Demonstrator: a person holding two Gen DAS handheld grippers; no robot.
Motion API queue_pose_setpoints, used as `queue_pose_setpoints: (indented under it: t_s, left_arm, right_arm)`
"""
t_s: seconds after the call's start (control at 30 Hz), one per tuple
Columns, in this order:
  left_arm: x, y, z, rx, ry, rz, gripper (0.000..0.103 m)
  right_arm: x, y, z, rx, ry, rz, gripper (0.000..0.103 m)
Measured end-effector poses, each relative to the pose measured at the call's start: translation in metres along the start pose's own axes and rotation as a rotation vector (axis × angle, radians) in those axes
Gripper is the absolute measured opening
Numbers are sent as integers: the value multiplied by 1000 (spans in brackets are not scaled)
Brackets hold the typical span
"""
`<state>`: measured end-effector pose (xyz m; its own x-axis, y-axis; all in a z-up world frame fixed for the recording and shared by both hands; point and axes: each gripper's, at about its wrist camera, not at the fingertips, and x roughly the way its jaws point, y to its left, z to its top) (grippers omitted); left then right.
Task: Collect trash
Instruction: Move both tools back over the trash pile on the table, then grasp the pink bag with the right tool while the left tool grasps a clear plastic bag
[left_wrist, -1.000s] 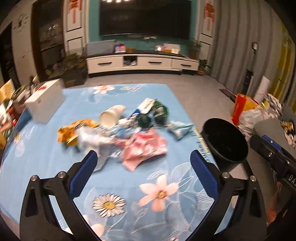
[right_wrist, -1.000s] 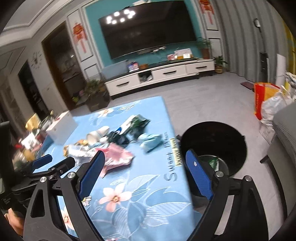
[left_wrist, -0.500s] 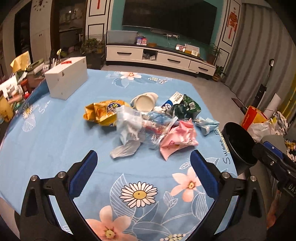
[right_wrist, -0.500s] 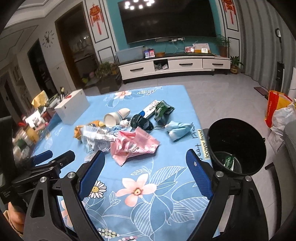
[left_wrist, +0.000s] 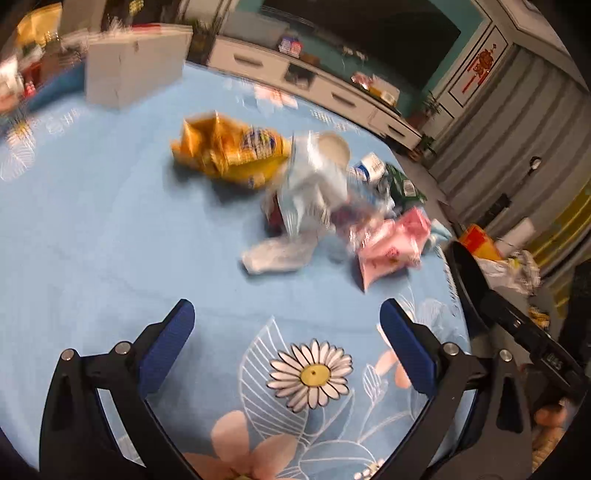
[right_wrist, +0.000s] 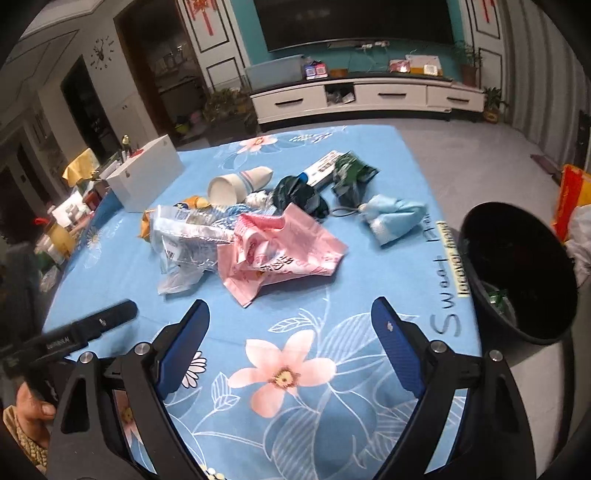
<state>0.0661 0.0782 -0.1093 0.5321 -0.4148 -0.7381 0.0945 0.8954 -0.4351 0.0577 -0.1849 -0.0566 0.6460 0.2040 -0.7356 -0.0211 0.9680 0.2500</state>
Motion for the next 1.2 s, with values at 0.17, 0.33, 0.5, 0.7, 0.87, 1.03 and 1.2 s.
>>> queue_pose_setpoints:
  t_s: [0.17,0.33,0.5,0.7,0.87,1.03,1.2]
  left_arm:
    - [9,6,12,-60,-19,-96,100]
    - [25,-1,43,-51,-69,-104,100]
    - [43,-7,68,-34,-85,-90,99]
    - [58,-19,80,4,-69,-83,73]
    - [60,-20,80,32,-57,-77,50]
    - [48,-16,75,39,-73,-107,36]
    - [29,-24,66,61,-100,-127,34]
  right_arm:
    - [22,6,5,-50,-3,41,88]
    - [42,15,15,-99,-22,49,88]
    - [63,19,23,-119,-37,67,88]
    - [83,25,25,-144,-25,46,68]
    - [84,20,20,-141,-13,40,40]
    - [75,17,18,-128,-15,43,24]
    - [55,12,14,-99,-32,69,21]
